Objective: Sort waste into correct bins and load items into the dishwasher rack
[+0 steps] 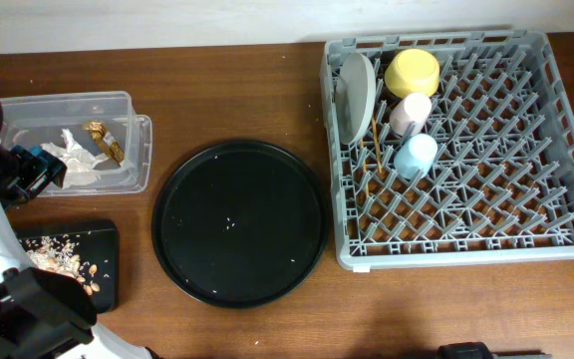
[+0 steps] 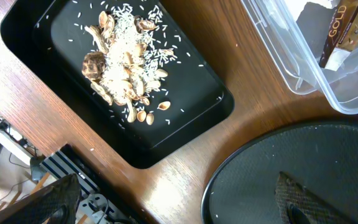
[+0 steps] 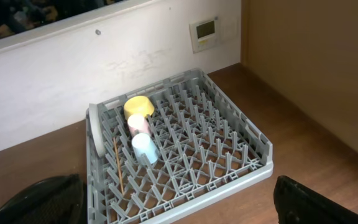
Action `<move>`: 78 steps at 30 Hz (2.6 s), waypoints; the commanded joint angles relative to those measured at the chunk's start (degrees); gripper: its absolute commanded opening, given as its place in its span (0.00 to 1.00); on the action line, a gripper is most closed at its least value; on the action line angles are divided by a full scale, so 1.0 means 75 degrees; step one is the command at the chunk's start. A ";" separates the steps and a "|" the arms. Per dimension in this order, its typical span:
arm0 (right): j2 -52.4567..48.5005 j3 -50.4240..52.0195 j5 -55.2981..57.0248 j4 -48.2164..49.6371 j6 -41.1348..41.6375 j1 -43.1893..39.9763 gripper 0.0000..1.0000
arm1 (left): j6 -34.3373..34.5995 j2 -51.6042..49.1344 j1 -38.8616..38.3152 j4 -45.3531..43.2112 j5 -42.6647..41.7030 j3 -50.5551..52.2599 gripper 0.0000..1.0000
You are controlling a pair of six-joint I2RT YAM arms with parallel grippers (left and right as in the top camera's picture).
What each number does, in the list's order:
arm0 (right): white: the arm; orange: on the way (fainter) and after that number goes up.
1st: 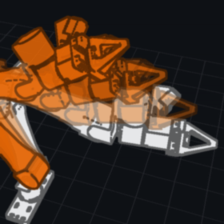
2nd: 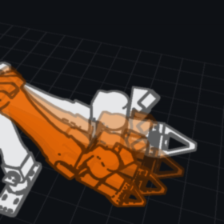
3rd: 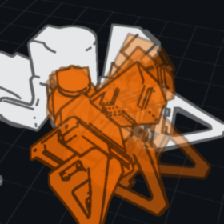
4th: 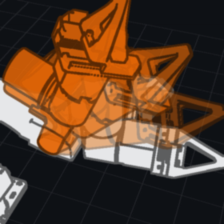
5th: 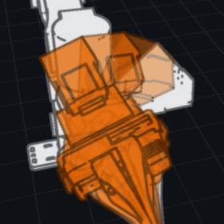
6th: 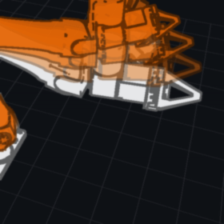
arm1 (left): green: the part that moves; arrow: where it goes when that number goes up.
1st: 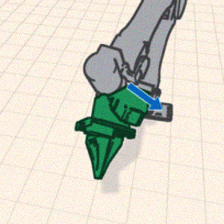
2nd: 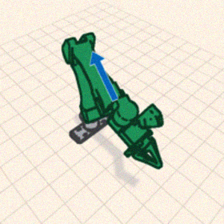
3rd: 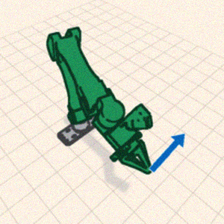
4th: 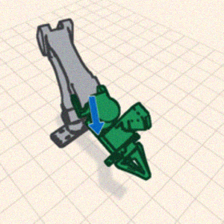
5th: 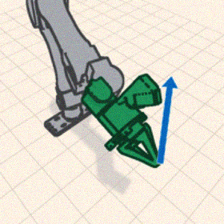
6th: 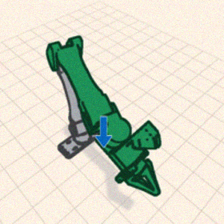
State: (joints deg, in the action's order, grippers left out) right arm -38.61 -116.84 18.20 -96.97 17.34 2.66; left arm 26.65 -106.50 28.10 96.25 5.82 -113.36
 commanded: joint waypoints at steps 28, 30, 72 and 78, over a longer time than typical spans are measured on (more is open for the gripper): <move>0.5120 1.5536 -0.2632 1.2321 -0.2690 -0.0064 0.98 | 0.0012 0.0160 0.0026 0.0006 0.0000 -0.0076 0.99; 0.5120 1.5536 -0.2463 1.2307 -0.2745 -0.0064 0.98 | 0.0012 0.0160 0.0026 0.0006 0.0000 -0.0076 0.99; 0.5115 1.5536 -0.2396 1.2307 -0.2739 -0.0064 0.98 | -0.2940 1.4026 -0.4377 -1.2252 -0.0146 1.5046 0.99; 0.5115 1.5536 -0.2396 1.2307 -0.2739 -0.0064 0.98 | -0.3870 1.4163 -0.4412 -1.2202 -0.0239 1.5043 0.99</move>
State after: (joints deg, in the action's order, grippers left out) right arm -0.62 -0.62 -0.08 -4.29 -3.20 2.44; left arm 4.05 -0.89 -4.75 4.47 4.86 -0.84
